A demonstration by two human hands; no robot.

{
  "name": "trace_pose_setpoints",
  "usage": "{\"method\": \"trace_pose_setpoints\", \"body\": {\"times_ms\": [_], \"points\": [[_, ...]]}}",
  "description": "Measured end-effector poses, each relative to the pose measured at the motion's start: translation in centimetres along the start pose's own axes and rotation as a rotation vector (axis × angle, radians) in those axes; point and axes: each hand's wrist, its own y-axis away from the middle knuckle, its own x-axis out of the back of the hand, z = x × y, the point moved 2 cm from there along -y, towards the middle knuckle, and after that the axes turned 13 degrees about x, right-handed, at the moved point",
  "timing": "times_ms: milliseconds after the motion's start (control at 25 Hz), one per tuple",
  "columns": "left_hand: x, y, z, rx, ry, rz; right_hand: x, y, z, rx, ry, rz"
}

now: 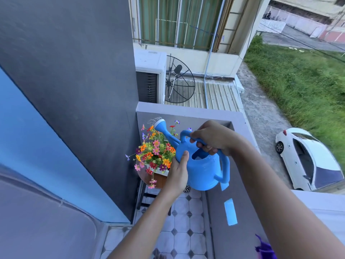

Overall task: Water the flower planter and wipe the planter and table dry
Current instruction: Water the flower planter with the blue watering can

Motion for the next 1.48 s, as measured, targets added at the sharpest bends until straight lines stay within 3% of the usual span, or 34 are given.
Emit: {"method": "trace_pose_setpoints", "body": {"times_ms": [1040, 1480], "points": [[-4.0, 8.8, -6.8, -0.017, 0.031, 0.16, -1.6, 8.8, 1.8, 0.104, 0.113, -0.155], [-5.6, 5.8, -5.3, -0.039, -0.033, 0.083, 1.2, 8.4, 3.5, 0.054, 0.026, -0.026]]}}
